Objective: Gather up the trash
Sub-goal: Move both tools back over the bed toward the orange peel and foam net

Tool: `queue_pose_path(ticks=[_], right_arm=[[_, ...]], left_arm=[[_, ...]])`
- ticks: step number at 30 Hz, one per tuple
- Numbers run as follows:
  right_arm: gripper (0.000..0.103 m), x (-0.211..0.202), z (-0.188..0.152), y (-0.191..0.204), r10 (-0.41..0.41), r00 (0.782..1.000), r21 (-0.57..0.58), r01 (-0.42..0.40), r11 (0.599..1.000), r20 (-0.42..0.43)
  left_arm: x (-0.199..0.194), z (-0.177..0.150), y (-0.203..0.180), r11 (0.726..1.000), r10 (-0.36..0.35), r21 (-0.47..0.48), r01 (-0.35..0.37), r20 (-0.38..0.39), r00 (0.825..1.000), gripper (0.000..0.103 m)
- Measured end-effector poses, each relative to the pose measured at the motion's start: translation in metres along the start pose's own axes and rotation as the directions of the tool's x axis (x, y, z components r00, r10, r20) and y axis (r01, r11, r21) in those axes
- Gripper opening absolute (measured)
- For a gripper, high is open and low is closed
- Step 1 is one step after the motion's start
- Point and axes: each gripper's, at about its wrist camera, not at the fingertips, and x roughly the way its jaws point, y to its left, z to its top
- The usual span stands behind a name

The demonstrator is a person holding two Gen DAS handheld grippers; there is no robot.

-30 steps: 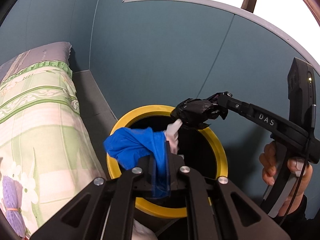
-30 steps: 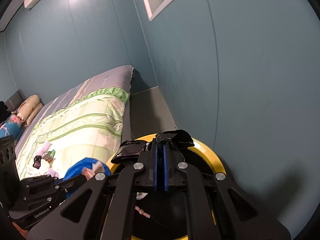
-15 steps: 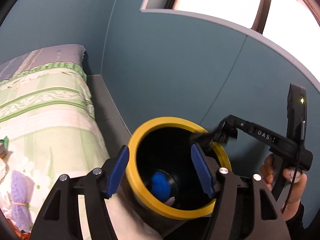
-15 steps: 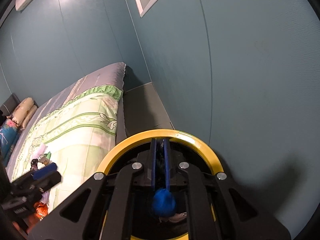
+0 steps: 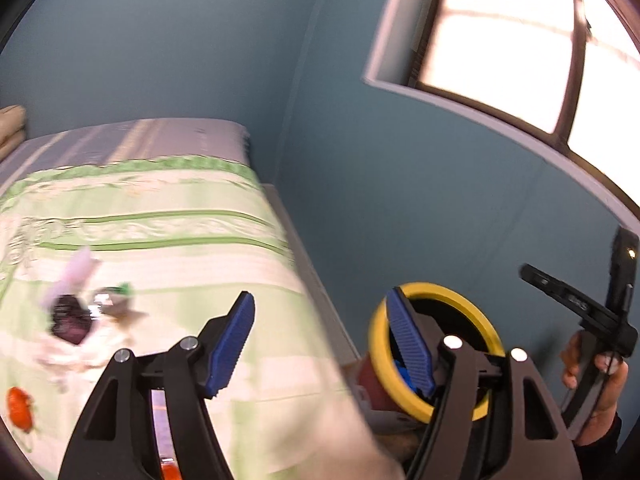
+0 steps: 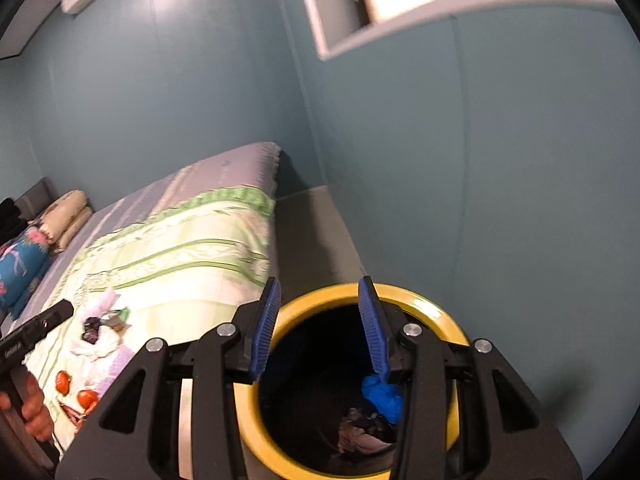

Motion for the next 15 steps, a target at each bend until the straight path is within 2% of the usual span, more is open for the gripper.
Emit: queue_pose_path(ticks=[3,7,11,15], right_arm=[[0.045,-0.01,0.003,0.023,0.045,0.999,-0.042,-0.044,0.998,0.02],[0.053,-0.02,0.003,0.061,0.121,0.992,-0.105,-0.117,0.988,0.034],[0.057,-0.029,-0.003,0.1,0.206,0.978,-0.171,-0.197,0.965,0.038],[0.065,-0.037,-0.015,0.138,0.298,0.954,-0.236,-0.285,0.929,0.019]], left_arm=[[-0.029,0.002,0.03,0.996,0.084,-0.014,-0.083,0.041,0.996,0.07],[-0.07,0.0,0.072,0.983,0.18,-0.045,-0.177,0.086,0.98,0.077],[-0.102,-0.008,0.103,0.963,0.263,-0.088,-0.255,0.103,0.959,0.08],[-0.131,-0.021,0.134,0.94,0.33,-0.132,-0.316,0.109,0.938,0.087]])
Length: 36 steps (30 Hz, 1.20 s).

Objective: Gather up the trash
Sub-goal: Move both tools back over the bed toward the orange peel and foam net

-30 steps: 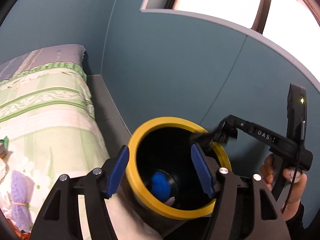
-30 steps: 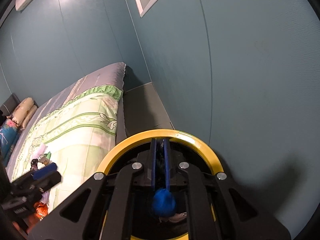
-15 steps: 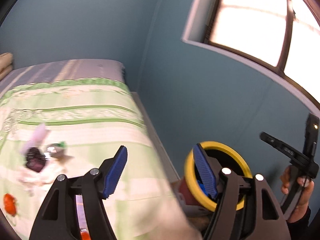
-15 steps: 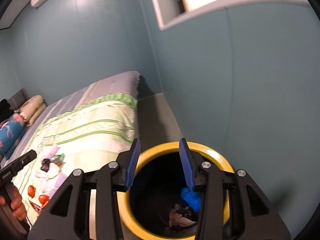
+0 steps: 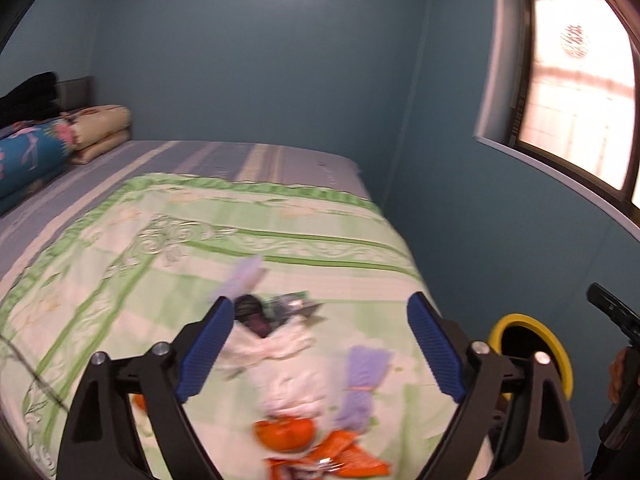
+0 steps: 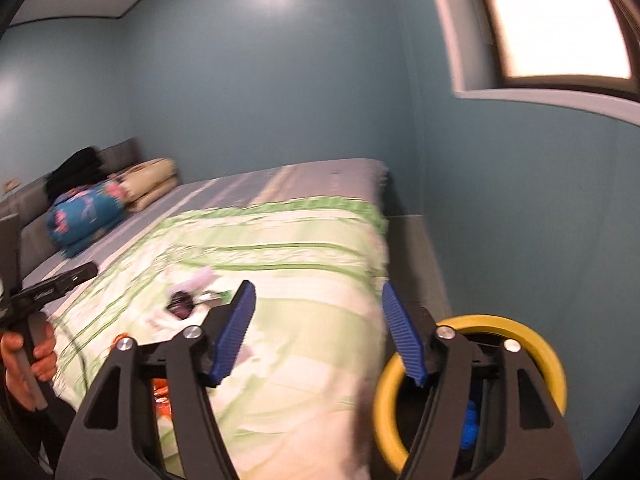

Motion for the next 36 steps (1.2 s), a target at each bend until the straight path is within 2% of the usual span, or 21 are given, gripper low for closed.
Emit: queue_pose_path(ticks=[3,7,14,18,29,36], right_arm=[[0.07,0.008,-0.006,0.031,0.049,0.999,-0.056,-0.049,0.997,-0.012],[0.073,0.023,-0.015,0.053,0.104,0.993,-0.069,-0.108,0.992,-0.06],[0.074,0.06,-0.04,0.089,0.142,0.976,-0.074,-0.155,0.985,-0.164],[0.074,0.08,-0.051,0.104,0.151,0.966,-0.082,-0.171,0.982,-0.21],[0.074,0.142,-0.081,0.135,0.145,0.934,-0.095,-0.185,0.978,-0.326],[0.074,0.174,-0.105,0.142,0.124,0.911,-0.095,-0.174,0.98,-0.393]], left_arm=[[-0.01,-0.007,0.025,0.999,0.05,-0.022,-0.05,-0.004,0.999,0.088],[-0.016,-0.025,0.059,0.992,0.113,-0.056,-0.114,-0.023,0.993,0.09],[-0.006,-0.053,0.103,0.979,0.176,-0.094,-0.183,-0.071,0.982,0.091],[0.005,-0.067,0.129,0.97,0.184,-0.141,-0.199,-0.115,0.976,0.091],[0.045,-0.091,0.16,0.947,0.249,-0.154,-0.281,-0.198,0.948,0.091],[0.063,-0.099,0.165,0.942,0.278,-0.123,-0.311,-0.23,0.933,0.091]])
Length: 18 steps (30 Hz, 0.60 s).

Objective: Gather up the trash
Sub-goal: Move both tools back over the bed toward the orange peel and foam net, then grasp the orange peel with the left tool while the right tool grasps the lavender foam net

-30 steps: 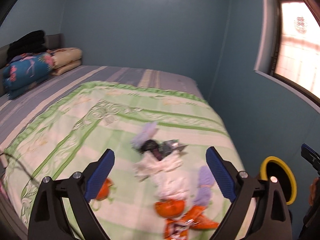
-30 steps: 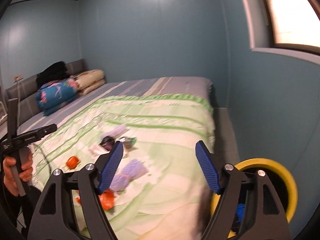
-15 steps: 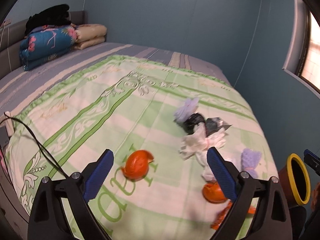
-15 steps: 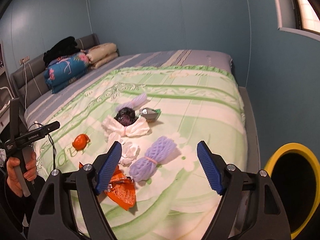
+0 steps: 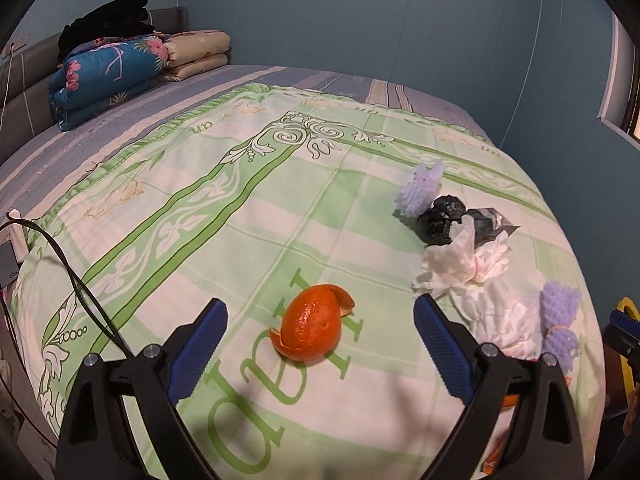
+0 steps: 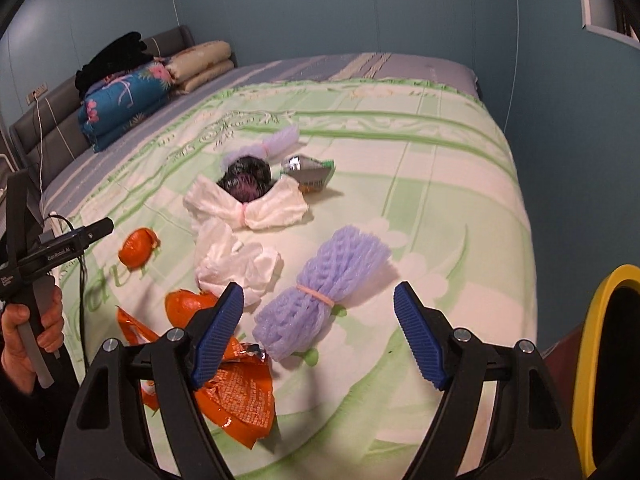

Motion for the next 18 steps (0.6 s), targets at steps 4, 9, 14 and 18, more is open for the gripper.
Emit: queue_pose_path(ticks=[4,9,14,18], right_arm=[[0.073,0.013,-0.002,0.004,-0.001,1.0,-0.003,0.001,1.0,-0.021],[0.072,0.027,-0.001,0.013,-0.017,0.999,-0.026,0.016,1.0,-0.043],[0.07,0.039,0.005,0.016,-0.034,0.998,-0.028,0.032,0.999,-0.054],[0.067,0.047,0.002,0.015,-0.046,0.996,-0.018,0.045,0.999,-0.075]], left_arm=[[0.012,-0.002,0.001,1.0,0.03,-0.002,-0.03,-0.036,0.999,0.091],[0.024,-0.005,0.001,0.998,0.065,0.013,-0.065,-0.074,0.995,0.091],[0.037,-0.007,0.002,0.997,0.076,0.015,-0.074,-0.119,0.99,0.085],[0.049,-0.004,0.005,0.998,0.063,-0.003,-0.065,-0.152,0.986,0.074]])
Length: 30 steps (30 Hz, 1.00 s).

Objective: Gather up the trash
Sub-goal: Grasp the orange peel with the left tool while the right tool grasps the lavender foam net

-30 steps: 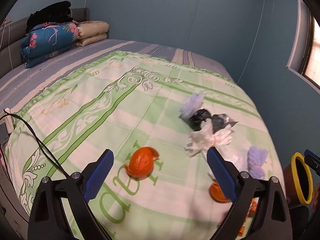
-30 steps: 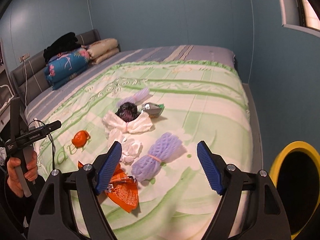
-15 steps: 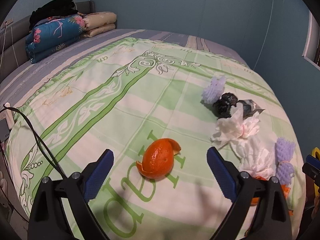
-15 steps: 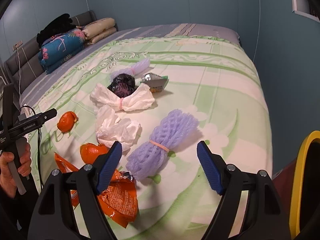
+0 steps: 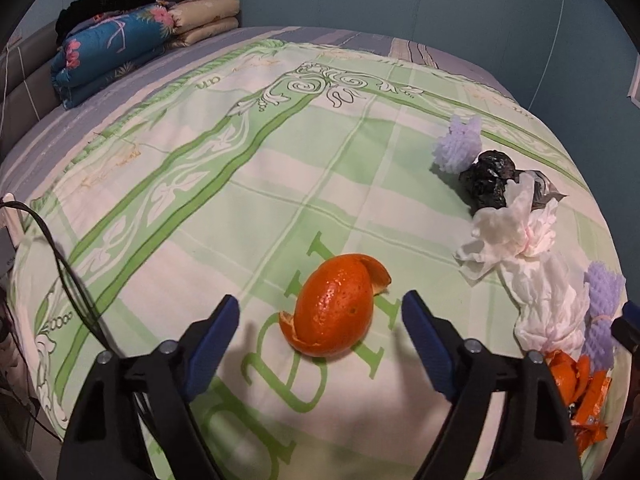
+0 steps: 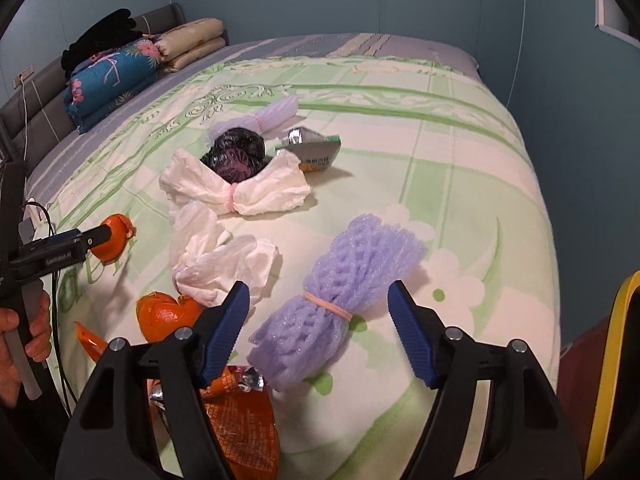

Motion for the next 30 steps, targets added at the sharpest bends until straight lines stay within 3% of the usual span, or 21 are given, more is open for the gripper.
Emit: queue_pose_path(ticks=[3,6,8,10,18,30], right_arm=[[0.063,0.009,-0.004,0.001,-0.012,1.0,-0.003,0.012,1.0,-0.028],[0.046,0.015,-0.008,-0.001,-0.017,0.999,0.005,0.017,1.0,-0.04],[0.036,0.017,-0.008,-0.003,-0.017,0.999,0.012,0.017,1.0,-0.044],[0.029,0.016,-0.009,-0.003,-0.01,0.999,0.017,0.01,1.0,-0.034],[0.021,-0.017,-0.005,-0.016,0.012,0.996,0.042,-0.015,0.999,0.086],[0.021,-0.083,0.007,-0.013,0.092,0.971,-0.005,-0.093,0.996,0.223]], left_arm=[[0.008,-0.001,-0.007,1.0,-0.013,0.022,0.014,-0.027,1.0,0.06],[0.011,-0.003,-0.019,0.997,0.03,0.078,-0.029,-0.019,0.999,0.045],[0.011,-0.004,-0.018,0.997,0.018,0.074,-0.016,-0.022,1.0,0.041],[0.007,-0.003,-0.013,0.999,-0.004,0.053,0.005,-0.019,1.0,0.039],[-0.028,-0.002,0.005,0.994,-0.094,-0.053,0.099,0.09,0.991,0.038],[-0.066,-0.003,0.0,0.986,-0.156,-0.029,0.164,0.191,0.969,0.038]])
